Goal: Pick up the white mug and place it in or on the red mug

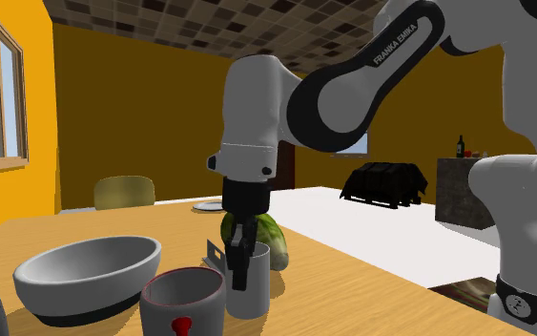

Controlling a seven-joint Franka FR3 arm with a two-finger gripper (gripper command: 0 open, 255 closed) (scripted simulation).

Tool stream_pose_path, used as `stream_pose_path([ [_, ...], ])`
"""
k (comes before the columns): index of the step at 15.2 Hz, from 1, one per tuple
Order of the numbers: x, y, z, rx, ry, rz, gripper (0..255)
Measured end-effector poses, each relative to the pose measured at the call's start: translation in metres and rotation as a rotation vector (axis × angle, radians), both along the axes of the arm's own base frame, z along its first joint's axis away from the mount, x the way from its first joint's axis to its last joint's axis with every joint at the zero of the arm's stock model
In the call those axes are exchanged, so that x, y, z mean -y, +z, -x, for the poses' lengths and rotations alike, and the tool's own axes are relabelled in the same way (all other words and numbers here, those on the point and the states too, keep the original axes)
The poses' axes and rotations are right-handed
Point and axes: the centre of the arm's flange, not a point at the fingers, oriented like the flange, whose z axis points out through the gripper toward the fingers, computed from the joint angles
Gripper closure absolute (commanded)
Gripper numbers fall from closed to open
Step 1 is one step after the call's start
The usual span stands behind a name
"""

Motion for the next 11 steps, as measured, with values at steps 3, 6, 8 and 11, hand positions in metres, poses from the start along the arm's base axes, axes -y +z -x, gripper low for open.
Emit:
stream_pose_path([
  [3, 0.000, 0.000, 0.000, 0.000, 0.000, 0.000, 255],
  [6, 0.000, 0.000, 0.000, 0.000, 0.000, 0.000, 255],
  [8, 0.000, 0.002, 0.000, 0.000, 0.000, 0.000, 255],
  [11, 0.001, 0.016, 0.001, 0.000, 0.000, 0.000, 255],
])
